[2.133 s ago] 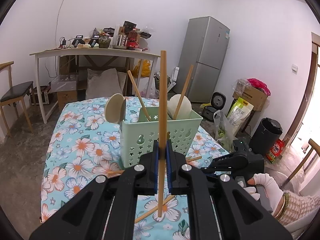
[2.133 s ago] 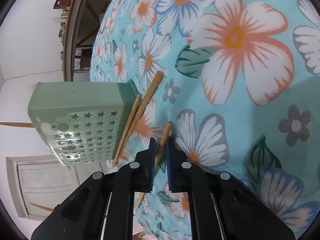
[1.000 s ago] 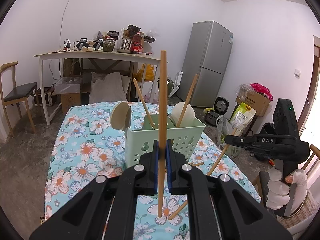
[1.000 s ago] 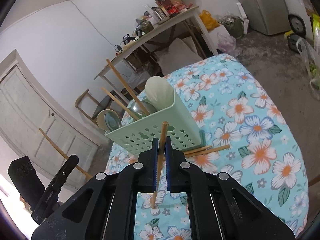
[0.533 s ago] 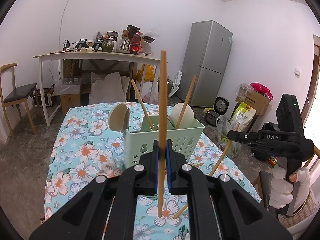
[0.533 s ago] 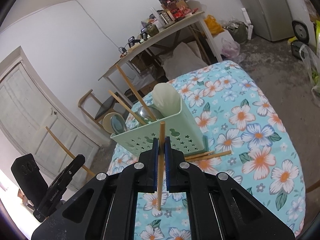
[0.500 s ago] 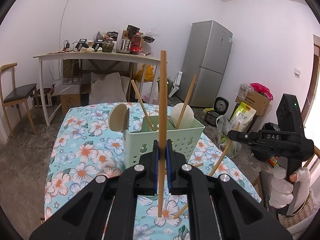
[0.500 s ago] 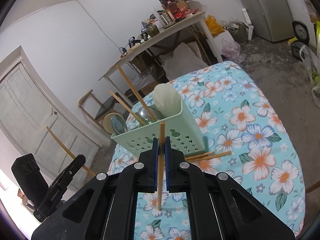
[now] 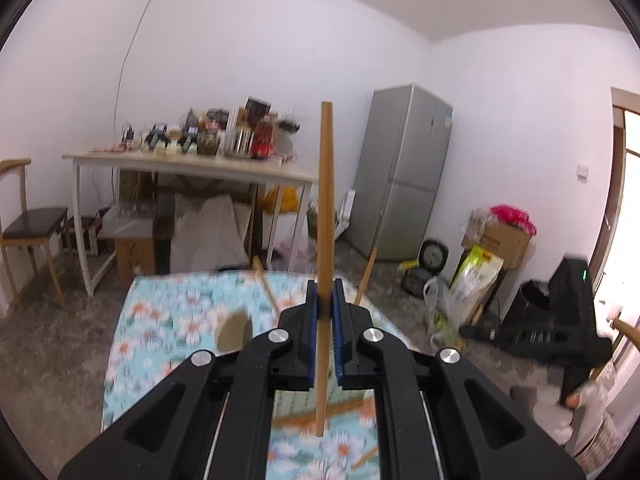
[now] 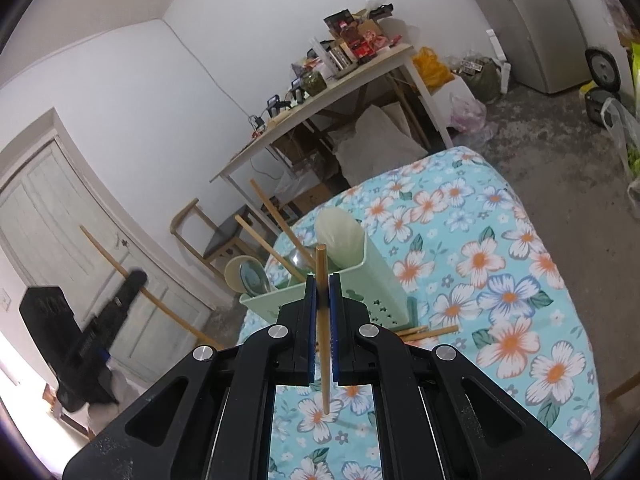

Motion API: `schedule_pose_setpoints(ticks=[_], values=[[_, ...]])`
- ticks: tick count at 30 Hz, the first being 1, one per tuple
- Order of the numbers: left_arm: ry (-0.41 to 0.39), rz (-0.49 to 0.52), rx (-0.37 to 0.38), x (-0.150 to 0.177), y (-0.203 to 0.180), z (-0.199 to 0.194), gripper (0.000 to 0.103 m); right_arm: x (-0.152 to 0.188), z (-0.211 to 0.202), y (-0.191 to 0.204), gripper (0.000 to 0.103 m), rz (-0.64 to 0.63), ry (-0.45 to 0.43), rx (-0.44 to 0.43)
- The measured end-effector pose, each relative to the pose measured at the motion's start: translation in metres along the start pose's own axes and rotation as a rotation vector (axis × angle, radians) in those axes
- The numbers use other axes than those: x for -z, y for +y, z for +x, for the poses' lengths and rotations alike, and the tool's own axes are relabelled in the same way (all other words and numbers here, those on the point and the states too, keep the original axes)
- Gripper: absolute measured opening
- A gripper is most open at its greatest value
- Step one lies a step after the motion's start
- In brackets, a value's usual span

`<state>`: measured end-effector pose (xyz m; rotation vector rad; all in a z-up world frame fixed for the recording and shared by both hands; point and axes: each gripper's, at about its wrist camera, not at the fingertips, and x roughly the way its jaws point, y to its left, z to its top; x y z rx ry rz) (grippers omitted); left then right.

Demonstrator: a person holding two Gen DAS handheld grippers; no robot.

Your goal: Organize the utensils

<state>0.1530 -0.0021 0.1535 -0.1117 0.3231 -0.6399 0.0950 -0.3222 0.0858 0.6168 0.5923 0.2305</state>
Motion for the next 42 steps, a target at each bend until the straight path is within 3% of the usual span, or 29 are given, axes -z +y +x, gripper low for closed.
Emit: schedule_pose_setpoints(ticks=[6, 11, 16, 27, 37, 40, 42], values=[[-0.104, 0.011, -0.005, -0.04, 0.0, 0.019, 0.006, -0.005, -0.009, -0.001, 0.004, 0.006, -0.021, -0.014], [-0.129, 0.01, -0.025, -0.053, 0.004, 0.052, 0.006, -0.009, -0.013, -0.002, 0.004, 0.005, -0.03, -0.013], [-0.098, 0.022, -0.091, -0.046, 0.01, 0.095, 0.006, -0.012, -0.013, -0.009, 0.004, 0.017, -0.025, -0.003], [-0.044, 0.022, -0.151, -0.024, 0.018, 0.152, 0.006, -0.014, -0.011, -0.018, 0.004, 0.032, -0.017, 0.01], [-0.015, -0.035, -0.123, -0.007, 0.019, 0.162, 0.007, -0.014, -0.011, -0.02, 0.004, 0.039, -0.008, 0.008], [-0.01, -0.046, -0.116, -0.005, 0.019, 0.155, 0.019, -0.013, -0.011, -0.02, 0.004, 0.037, -0.006, 0.005], [-0.022, -0.049, -0.11, -0.004, 0.017, 0.147, 0.032, -0.013, -0.011, -0.019, 0.004, 0.035, -0.006, 0.003]])
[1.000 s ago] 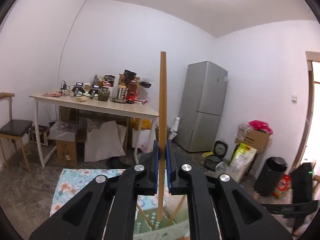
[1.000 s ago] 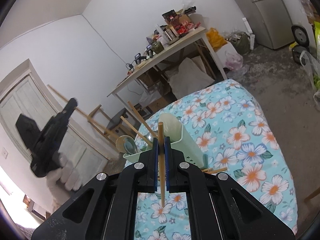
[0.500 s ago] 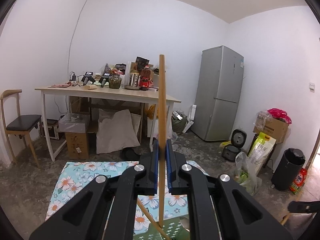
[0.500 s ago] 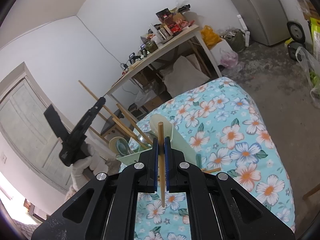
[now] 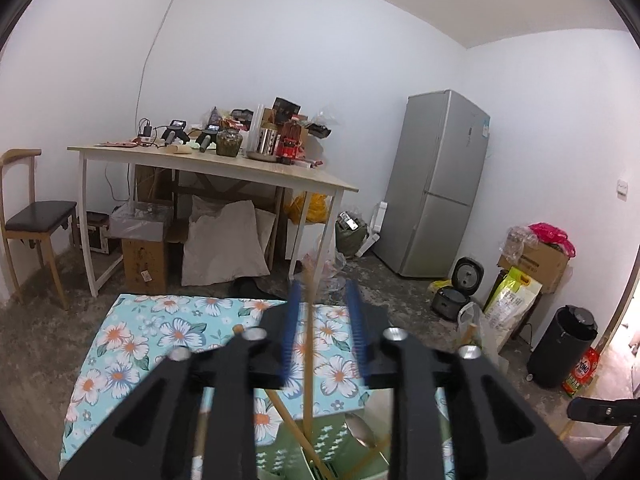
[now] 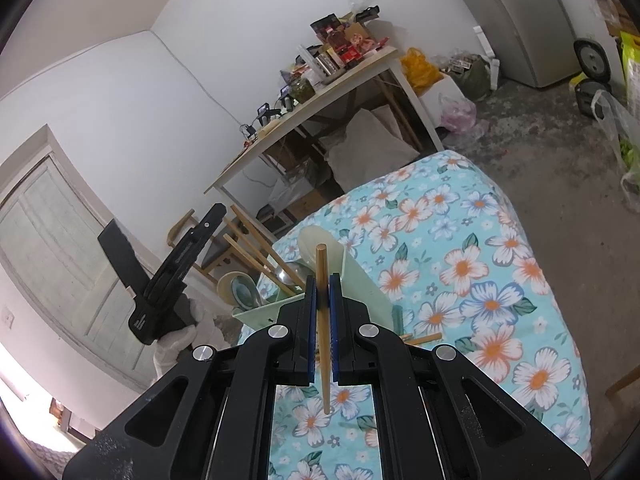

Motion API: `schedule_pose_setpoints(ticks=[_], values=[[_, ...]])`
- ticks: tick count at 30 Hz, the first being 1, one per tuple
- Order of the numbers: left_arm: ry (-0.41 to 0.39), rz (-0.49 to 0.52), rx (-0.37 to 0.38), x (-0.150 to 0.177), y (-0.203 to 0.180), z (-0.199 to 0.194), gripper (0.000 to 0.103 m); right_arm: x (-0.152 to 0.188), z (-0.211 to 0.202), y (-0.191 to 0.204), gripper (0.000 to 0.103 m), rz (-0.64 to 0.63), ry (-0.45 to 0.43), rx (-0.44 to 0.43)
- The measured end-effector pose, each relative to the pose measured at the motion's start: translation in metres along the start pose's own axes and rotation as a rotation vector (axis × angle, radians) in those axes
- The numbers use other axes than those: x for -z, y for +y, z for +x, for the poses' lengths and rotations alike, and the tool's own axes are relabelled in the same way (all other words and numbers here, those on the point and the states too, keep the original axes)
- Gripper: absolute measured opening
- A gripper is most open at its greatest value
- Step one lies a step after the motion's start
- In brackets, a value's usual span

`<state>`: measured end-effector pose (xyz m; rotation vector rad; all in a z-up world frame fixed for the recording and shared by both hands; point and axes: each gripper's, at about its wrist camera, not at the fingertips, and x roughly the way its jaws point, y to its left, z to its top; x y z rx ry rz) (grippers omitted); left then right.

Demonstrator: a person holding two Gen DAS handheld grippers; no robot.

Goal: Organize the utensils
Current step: 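Drop the chopsticks into the basket and open both tools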

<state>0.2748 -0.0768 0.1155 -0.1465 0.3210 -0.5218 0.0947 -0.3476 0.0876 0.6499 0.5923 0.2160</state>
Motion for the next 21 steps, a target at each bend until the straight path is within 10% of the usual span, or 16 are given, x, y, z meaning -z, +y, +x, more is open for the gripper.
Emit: schedule_pose_setpoints(ticks=[21], values=[[0.051, 0.004, 0.001, 0.048, 0.017, -0.134, 0.086, -0.054, -0.021, 0.117, 0.004, -0.39, -0.157, -0.114]])
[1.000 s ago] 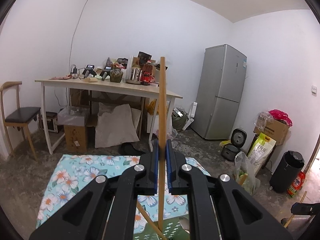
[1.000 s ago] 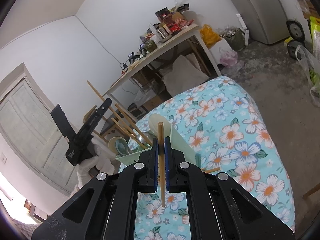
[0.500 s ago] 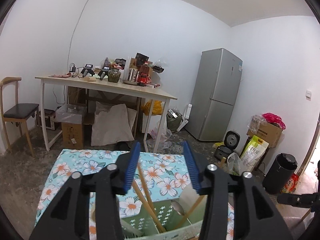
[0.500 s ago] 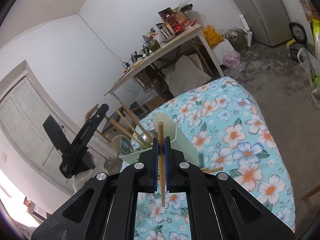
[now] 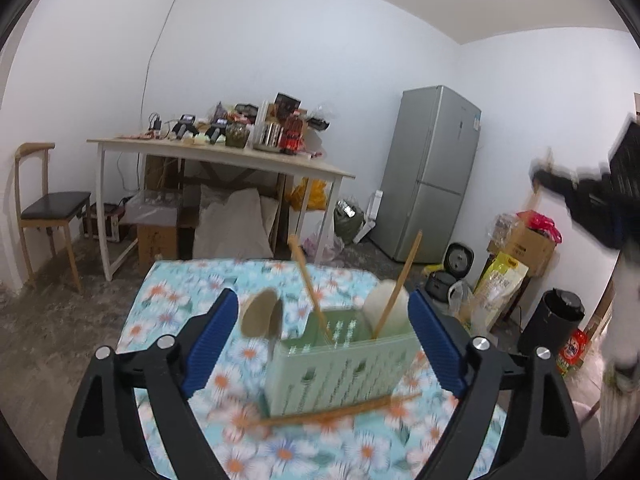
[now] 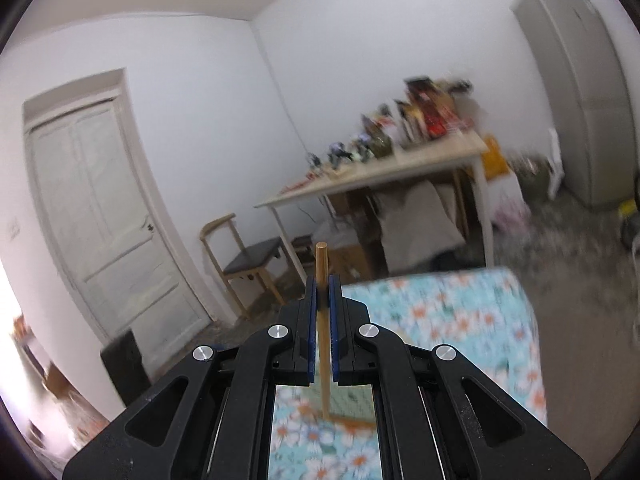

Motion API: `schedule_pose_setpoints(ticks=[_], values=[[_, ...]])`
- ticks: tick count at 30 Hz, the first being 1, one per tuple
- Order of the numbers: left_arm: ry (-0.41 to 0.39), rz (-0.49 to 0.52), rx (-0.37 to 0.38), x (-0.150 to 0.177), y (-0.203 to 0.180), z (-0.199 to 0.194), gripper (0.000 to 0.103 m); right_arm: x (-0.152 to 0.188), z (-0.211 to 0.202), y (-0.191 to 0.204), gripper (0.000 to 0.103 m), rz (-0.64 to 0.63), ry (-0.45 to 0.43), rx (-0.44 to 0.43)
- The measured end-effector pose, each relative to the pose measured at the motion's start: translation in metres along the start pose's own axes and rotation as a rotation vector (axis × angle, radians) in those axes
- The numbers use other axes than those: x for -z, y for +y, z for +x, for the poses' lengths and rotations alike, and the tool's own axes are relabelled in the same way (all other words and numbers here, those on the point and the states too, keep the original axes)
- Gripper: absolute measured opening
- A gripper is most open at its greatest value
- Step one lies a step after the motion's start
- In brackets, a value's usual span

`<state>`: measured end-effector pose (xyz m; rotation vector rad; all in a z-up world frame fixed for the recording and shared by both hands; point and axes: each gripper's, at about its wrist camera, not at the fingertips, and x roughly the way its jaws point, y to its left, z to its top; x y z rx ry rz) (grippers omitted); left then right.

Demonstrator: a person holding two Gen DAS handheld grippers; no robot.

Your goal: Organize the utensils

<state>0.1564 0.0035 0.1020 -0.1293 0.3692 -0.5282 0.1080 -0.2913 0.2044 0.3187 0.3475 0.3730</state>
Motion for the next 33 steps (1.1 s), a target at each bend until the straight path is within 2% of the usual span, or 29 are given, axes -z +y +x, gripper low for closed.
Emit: schedule_pose_setpoints(ticks=[4, 9, 21, 26, 28, 30, 33], values=[[0.026, -0.017, -0.021, 0.018, 0.01, -0.019, 0.09, -0.021, 0.022, 0.024, 0.004, -0.112, -0.007, -0.018], [0.04, -0.046, -0.044, 0.03, 0.021, -0.033, 0.092, -0.023, 0.056, 0.041, 0.004, -0.229, 0.027, 0.005], [0.024, -0.087, -0.085, 0.035, 0.044, -0.055, 0.092, 0.001, 0.103, 0.066, 0.004, -0.481, 0.062, 0.085], [0.024, -0.093, -0.088, 0.035, 0.045, -0.057, 0.092, 0.026, 0.117, 0.065, 0.005, -0.549, 0.117, 0.106], [0.025, -0.092, -0.089, 0.036, 0.044, -0.057, 0.092, 0.035, 0.117, 0.062, 0.007, -0.554, 0.137, 0.11], [0.029, -0.089, -0.086, 0.035, 0.042, -0.056, 0.092, 0.036, 0.113, 0.061, 0.021, -0.545, 0.142, 0.1], [0.033, -0.088, -0.081, 0.036, 0.04, -0.054, 0.092, 0.03, 0.097, 0.055, 0.029, -0.506, 0.119, 0.081]])
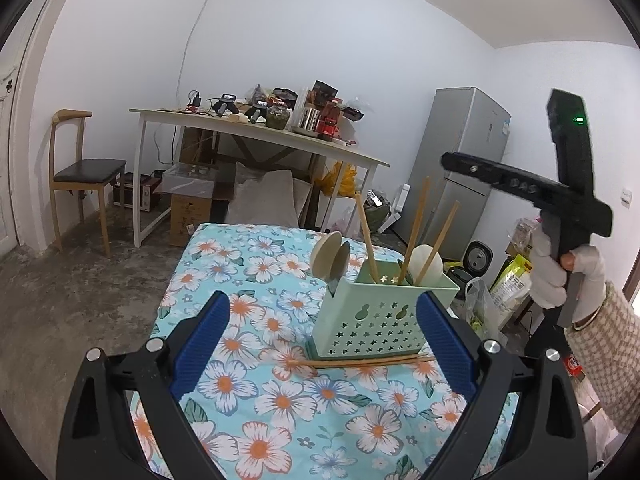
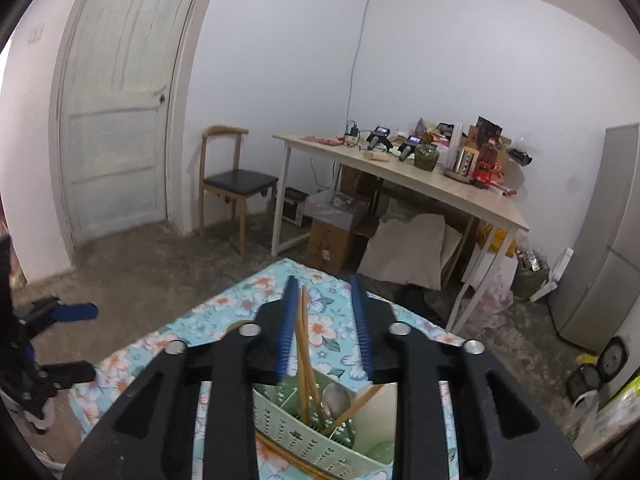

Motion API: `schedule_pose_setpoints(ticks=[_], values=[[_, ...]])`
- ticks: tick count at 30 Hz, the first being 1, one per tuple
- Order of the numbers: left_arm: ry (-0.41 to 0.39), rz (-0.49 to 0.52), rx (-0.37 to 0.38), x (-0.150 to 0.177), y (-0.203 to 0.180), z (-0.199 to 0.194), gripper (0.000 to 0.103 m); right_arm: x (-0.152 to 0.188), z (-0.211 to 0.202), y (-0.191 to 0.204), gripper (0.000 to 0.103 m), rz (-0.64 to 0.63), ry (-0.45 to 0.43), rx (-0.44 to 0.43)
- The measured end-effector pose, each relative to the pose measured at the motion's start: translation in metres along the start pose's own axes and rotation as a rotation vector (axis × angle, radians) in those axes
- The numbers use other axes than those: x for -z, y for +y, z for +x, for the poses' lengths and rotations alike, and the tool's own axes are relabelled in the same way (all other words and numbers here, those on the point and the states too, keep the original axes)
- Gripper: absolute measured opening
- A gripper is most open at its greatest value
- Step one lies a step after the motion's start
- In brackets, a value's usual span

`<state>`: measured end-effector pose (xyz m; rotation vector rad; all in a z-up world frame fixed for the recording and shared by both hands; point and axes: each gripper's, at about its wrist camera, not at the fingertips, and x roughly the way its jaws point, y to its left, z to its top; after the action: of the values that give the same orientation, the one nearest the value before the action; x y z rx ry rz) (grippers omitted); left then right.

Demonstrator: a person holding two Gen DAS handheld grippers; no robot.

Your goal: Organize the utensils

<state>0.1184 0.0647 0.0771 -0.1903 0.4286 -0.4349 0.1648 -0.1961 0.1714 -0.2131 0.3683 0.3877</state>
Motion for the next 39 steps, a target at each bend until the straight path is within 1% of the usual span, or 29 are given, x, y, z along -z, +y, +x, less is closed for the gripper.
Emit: schedule_pose_setpoints(ticks=[5, 7, 11, 15, 18, 21, 23, 32, 39], values=[[0.01, 0.007, 0.013, 0.002, -0.007, 0.005, 0.092, 0.002, -0.022, -0.02, 0.034, 0.102, -0.026, -0.018], [0.02, 0.013, 0.017, 0.003, -0.011, 0.008, 0.092, 0.01, -0.036, -0.032, 0.035, 0.166, -0.031, -0.017], [0.038, 0.023, 0.024, 0.005, -0.018, 0.015, 0.092, 0.032, -0.054, -0.049, 0.04, 0.292, -0.026, -0.008], [0.055, 0.033, 0.027, 0.007, -0.024, 0.023, 0.092, 0.067, -0.062, -0.058, 0.043, 0.43, 0.027, 0.009], [0.088, 0.034, 0.02, 0.009, -0.028, 0.033, 0.092, 0.097, -0.06, -0.057, 0.044, 0.52, 0.073, 0.003], [0.112, 0.042, 0.01, 0.011, -0.033, 0.04, 0.092, 0.123, -0.055, -0.055, 0.044, 0.579, 0.127, 0.01], [0.121, 0.05, 0.007, 0.012, -0.038, 0.044, 0.092, 0.138, -0.05, -0.056, 0.044, 0.618, 0.163, -0.012], [0.155, 0.061, -0.011, 0.013, -0.052, 0.057, 0.092, 0.18, -0.044, -0.058, 0.044, 0.694, 0.261, -0.049], [0.171, 0.078, -0.013, 0.013, -0.058, 0.065, 0.092, 0.19, -0.04, -0.062, 0.044, 0.719, 0.279, -0.068]])
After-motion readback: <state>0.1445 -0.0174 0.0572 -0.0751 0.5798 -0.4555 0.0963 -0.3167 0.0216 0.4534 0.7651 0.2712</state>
